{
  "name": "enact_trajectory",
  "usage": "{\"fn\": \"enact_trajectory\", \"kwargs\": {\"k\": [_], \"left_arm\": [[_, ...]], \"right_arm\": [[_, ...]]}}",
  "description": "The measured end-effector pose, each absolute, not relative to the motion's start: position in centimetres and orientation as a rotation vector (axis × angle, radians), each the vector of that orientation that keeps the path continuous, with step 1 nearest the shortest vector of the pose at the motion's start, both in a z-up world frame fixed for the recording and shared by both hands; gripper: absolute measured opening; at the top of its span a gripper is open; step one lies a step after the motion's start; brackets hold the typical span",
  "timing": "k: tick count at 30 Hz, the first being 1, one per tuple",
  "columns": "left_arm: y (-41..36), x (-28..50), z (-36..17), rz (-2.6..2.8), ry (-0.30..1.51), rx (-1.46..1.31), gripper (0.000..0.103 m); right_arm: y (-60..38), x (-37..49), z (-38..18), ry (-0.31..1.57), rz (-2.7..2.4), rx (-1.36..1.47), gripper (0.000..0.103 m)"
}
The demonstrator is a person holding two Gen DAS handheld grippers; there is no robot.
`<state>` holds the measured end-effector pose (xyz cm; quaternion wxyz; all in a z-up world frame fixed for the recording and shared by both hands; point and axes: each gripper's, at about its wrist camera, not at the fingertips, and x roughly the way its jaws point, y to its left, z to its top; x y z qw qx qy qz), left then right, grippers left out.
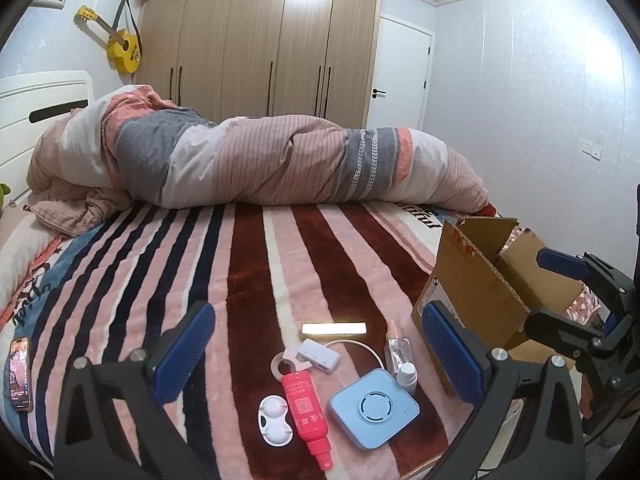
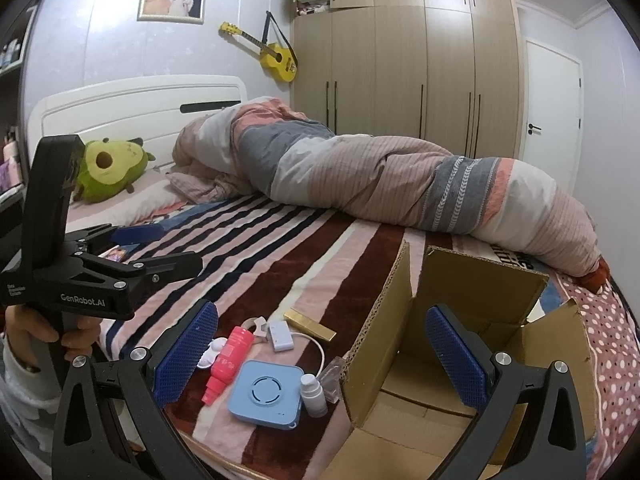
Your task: Organize rigid objects
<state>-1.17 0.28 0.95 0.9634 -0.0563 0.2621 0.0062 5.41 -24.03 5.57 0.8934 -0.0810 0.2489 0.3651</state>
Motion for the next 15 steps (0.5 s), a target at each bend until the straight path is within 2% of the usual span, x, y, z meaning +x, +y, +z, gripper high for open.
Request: {"fn": "enact_trajectory", "kwargs": {"k": [15], "left_arm": [[0.45, -1.40, 1.21, 0.010, 0.528, -0.120, 0.103]], "right_arm": [[-23.97, 5.63, 5.36, 0.516, 0.755, -0.160, 0.103]]}}
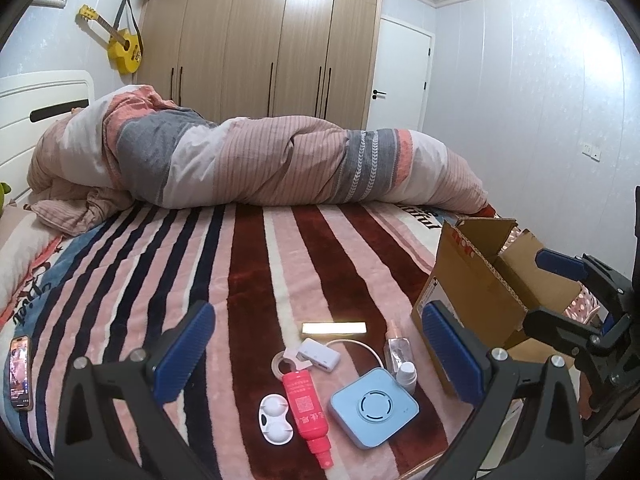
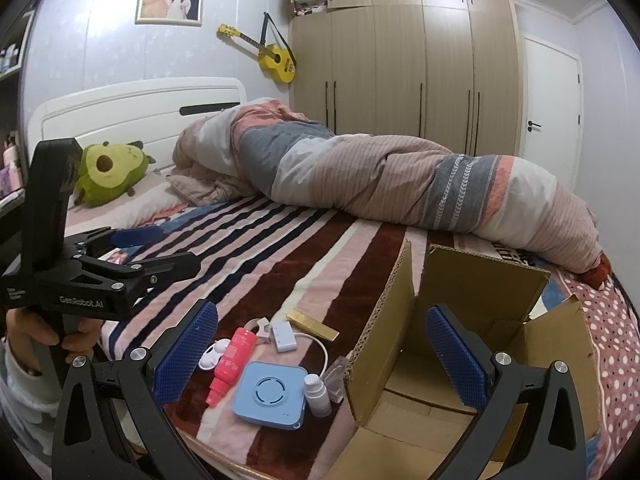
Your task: Organize rigid objects
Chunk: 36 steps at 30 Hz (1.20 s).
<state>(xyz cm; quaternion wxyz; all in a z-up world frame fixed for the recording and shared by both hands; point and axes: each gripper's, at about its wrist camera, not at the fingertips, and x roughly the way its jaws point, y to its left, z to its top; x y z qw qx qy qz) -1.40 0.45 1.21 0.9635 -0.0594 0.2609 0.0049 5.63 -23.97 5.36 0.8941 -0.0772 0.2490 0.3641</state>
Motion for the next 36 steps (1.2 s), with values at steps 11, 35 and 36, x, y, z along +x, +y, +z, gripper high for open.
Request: {"fn": "enact_trajectory", "kwargs": {"k": [11, 35, 36], "left_arm": [[0.6, -1.4, 0.9, 0.008, 0.534, -0.117, 0.103], [5.3, -2.1, -0.4, -0.058, 0.514, -0.140, 0.103], [5.8, -2.2, -0.6, -0.055, 0.510, -0.134, 0.103]], "right_arm": [[-24.1, 5.5, 5.4, 0.515, 0.748, -0.153, 0.103], [-19.3, 2.1, 6.6, 0.425, 0.742, -0.255, 0.071], [-18.6, 1.8, 6.4, 0.432, 0.762, -0.258, 0.066]]}}
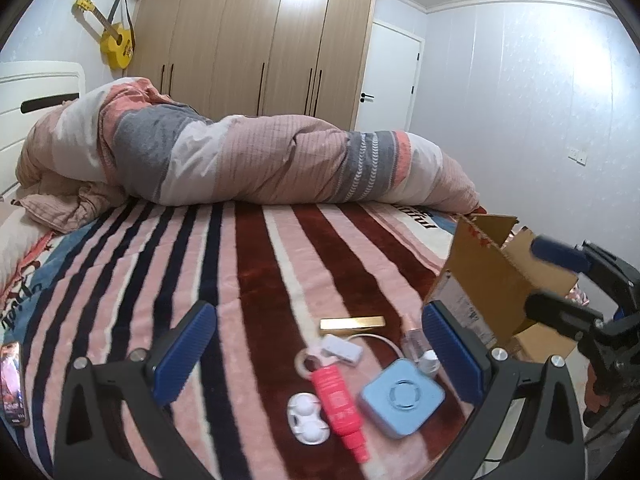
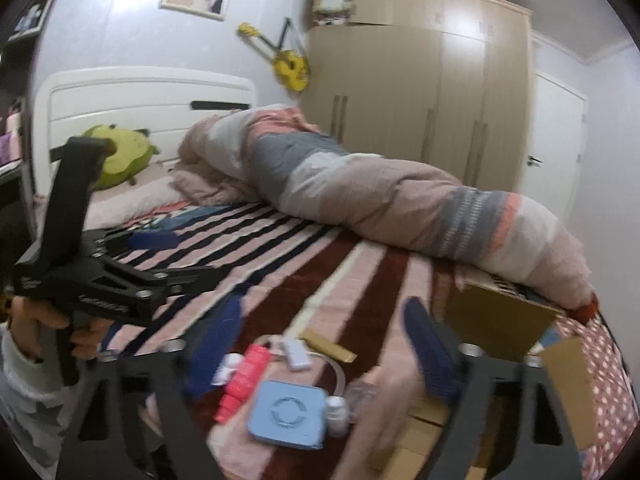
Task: Organize rigid objects
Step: 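Reach the right gripper to the blue square speaker and grasp it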
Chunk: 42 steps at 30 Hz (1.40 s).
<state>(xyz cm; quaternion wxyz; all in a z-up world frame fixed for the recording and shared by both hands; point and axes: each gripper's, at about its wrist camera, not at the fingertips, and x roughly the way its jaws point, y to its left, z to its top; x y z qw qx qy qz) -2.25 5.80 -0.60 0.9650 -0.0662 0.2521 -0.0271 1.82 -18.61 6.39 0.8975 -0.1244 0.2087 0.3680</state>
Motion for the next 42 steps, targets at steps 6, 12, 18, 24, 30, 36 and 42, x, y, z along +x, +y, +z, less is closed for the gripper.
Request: {"fn": "enact_trajectory", "kwargs": {"k": [6, 12, 18, 24, 30, 36, 42], "left_arm": [[8.2, -1.9, -2.9, -0.085, 0.537, -0.123, 0.103], [8.8, -1.3, -6.2, -0.114, 0.585, -0.103, 0.103], [8.9, -0.2, -8.7, -0.153, 0.630, -0.120, 0.102], [8.9, 0.8, -9.8, -0.161, 0.672, -0.125, 0.102], [9.0, 1.0, -10.0, -0.128, 0.635, -0.124, 0.102], [8.3, 0.7, -9.6, -0.159, 0.646, -0.086, 0.103], [8.3, 0.4, -9.4, -0.189, 0.642, -0.081, 0.103]], "right_arm": [[-13.9, 0.8, 2.4, 0.589, 0.893, -0.268, 0.053], [-12.2, 2.1, -4.0, 0.805, 0.784, -0.323, 0.063], [-13.0, 4.0, -7.5, 0.914, 0.630, -0.385, 0.073], [-12.9, 5.9, -9.4, 0.994, 0.583, -0.398, 0.078], [-11.7, 6.5, -10.3, 1.030, 0.586, -0.459, 0.091], [-12.3, 7.8, -10.4, 1.072, 0.556, -0.404, 0.089], [-12.6, 7.9, -10.3, 1.078, 0.568, -0.396, 0.089]]}}
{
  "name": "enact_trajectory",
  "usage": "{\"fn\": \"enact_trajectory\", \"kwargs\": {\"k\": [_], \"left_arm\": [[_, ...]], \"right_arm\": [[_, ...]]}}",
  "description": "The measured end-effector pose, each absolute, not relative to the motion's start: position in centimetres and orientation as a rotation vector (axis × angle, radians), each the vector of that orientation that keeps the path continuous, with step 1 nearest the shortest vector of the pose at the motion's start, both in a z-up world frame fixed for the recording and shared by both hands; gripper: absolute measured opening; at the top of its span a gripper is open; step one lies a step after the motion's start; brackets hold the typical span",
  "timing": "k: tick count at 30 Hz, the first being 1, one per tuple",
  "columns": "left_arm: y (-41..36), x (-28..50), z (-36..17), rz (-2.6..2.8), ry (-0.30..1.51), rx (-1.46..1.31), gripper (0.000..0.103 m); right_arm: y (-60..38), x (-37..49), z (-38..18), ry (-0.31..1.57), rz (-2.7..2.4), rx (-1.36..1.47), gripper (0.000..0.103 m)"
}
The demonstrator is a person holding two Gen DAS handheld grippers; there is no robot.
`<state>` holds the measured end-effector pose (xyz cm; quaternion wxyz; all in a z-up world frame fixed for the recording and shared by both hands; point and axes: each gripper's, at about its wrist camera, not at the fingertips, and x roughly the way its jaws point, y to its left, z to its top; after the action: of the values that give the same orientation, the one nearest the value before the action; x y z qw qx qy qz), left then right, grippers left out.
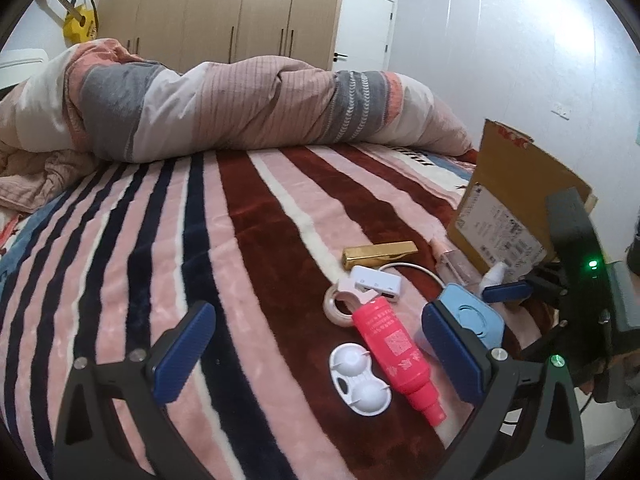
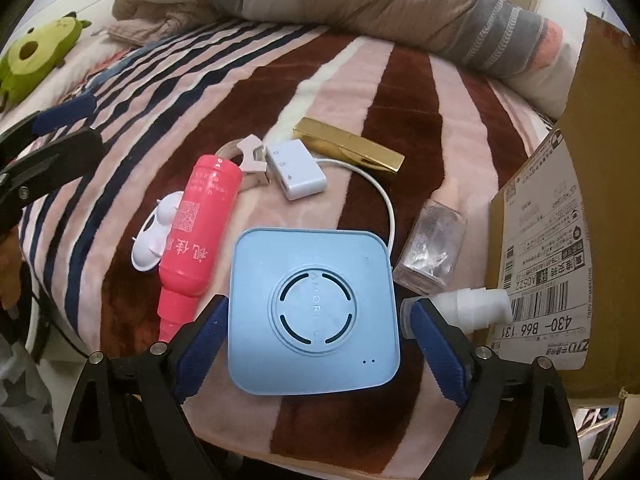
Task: Organize rigid objects
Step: 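Reach the right gripper to the blue square speaker and grasp it, then carry the blue speaker into the cardboard box and open the right gripper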
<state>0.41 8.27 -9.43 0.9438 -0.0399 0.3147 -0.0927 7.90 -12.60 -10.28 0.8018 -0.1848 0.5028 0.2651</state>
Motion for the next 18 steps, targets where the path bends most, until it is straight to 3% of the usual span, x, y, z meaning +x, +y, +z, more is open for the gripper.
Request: {"fn": "enact_trajectory", "kwargs": {"k": [1, 3, 13, 15, 18], "left_arm": [[8.3, 0.4, -9.4, -0.205, 0.643, -0.088, 0.103], [8.3, 0.3, -9.4, -0.255, 0.637, -0.106, 0.103], [6.7, 0.1, -6.4, -0.511, 0.567, -0.206, 0.100], [5.8, 0.2, -5.1, -0.567, 0.543, -0.213, 0.081], [4.4, 0.8, -2.8, -0.648, 0.517, -0.246, 0.061]], "right_arm": [[-12.6, 7.9, -10.4, 1.082, 0.573, -0.396, 0.089], [-12.4, 7.9, -10.4, 1.084, 0.591, -0.393, 0.079], [-11.6, 4.6, -4.1, 0.788, 0.732, -0.367, 0.079], [-11.9, 4.2, -2.2, 0.719, 0.761, -0.338, 0.079], [-12.6, 3.5, 0.5, 0.610, 0.779, -0.338, 0.079]]}}
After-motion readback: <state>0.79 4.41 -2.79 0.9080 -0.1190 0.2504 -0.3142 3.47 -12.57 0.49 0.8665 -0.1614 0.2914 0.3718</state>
